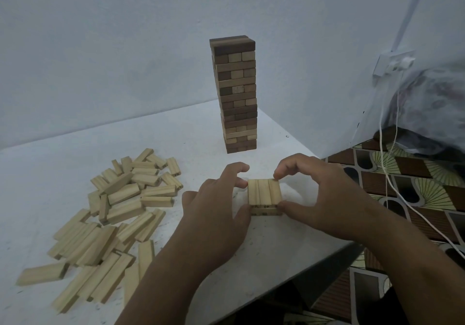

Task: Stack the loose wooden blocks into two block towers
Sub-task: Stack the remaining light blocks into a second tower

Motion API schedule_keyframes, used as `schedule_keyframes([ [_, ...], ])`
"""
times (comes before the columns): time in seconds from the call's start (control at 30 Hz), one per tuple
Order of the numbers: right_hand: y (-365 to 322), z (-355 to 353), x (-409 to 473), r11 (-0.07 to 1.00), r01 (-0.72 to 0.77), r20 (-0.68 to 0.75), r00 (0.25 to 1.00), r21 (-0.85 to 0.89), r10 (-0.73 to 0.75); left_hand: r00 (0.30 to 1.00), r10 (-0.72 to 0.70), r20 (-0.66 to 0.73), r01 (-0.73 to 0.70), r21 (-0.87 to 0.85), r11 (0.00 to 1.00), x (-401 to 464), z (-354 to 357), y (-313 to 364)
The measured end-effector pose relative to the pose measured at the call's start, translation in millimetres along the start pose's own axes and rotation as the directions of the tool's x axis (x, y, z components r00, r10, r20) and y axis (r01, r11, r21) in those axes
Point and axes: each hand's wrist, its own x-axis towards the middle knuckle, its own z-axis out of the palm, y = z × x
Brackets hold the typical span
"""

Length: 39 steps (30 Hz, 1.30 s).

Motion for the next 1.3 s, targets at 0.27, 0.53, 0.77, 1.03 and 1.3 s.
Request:
schedule_keyframes([
  [0.27, 0.3, -1.4, -1.2, 1.000, 0.011, -0.013, 1.000, -0.015, -0.012, 1.000, -0.012, 0.009, 0.012, 0.002, 1.000, -1.5, -1.3, 1.3],
  [0.53, -36.8, 14.4, 5.0, 0.996, 0.078, -0.095, 0.992, -0.036, -0.081, 0.999, 0.020, -0.030, -0.020, 0.005, 1.000, -19.5, -32.6, -3.8],
  [0.77, -83.4, 66.8, 4.6, 0.958, 0.277, 0.102, 0.958, -0.078, -0.269, 0.995, -0.096, -0.029, 0.097, 0.028, 0.995, -55.5, -84.9, -48.7],
  [1.03, -129.4, 101.4, 3.4, 0.903, 0.421, 0.289, 0.878, -0.084, -0.382, 0.978, -0.173, 0.117, 0.169, 0.050, 0.984, -93.2, -127.5, -90.3],
  [1.3, -136.4, 115.0, 1.0, 0.882, 0.460, 0.365, 0.842, -0.102, -0.397, 0.963, -0.174, 0.204, 0.155, 0.107, 0.982, -98.0, -127.3, -92.7],
])
